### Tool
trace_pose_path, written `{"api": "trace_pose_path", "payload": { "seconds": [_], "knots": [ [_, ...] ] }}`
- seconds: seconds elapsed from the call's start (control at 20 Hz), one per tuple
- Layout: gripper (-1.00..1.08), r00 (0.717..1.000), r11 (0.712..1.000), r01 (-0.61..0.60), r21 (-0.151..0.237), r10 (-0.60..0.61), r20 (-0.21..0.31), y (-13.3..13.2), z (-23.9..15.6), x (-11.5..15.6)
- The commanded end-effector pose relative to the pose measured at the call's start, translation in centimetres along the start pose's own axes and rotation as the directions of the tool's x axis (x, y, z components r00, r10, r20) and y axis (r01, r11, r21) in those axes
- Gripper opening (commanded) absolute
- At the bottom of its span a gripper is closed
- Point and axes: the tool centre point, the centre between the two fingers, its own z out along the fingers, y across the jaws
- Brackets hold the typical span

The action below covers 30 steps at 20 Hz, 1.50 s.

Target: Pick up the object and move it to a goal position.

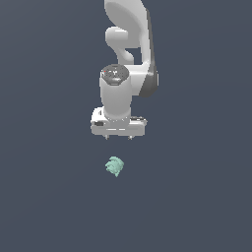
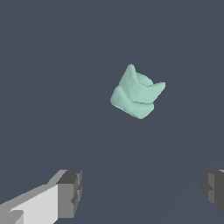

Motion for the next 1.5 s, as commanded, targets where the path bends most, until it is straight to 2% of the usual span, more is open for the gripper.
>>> {"api": "trace_pose_path", "payload": {
  "seconds": [0.0,0.45,0.75,1.15,1.45],
  "knots": [
    [1.0,1.0,1.0,0.0,0.0,0.0,0.0,0.0,0.0,0.0],
    [1.0,0.999,0.999,0.045,-0.014,-0.045,0.0,0.0,-0.9,0.0],
    [1.0,0.999,0.999,0.032,-0.012,-0.032,-0.001,0.0,-0.7,0.2],
    [1.0,0.997,0.997,-0.076,-0.006,0.076,-0.001,0.4,0.5,1.8],
    [1.0,0.975,0.975,-0.22,0.002,0.22,-0.001,0.9,2.4,3.9]
  ]
}}
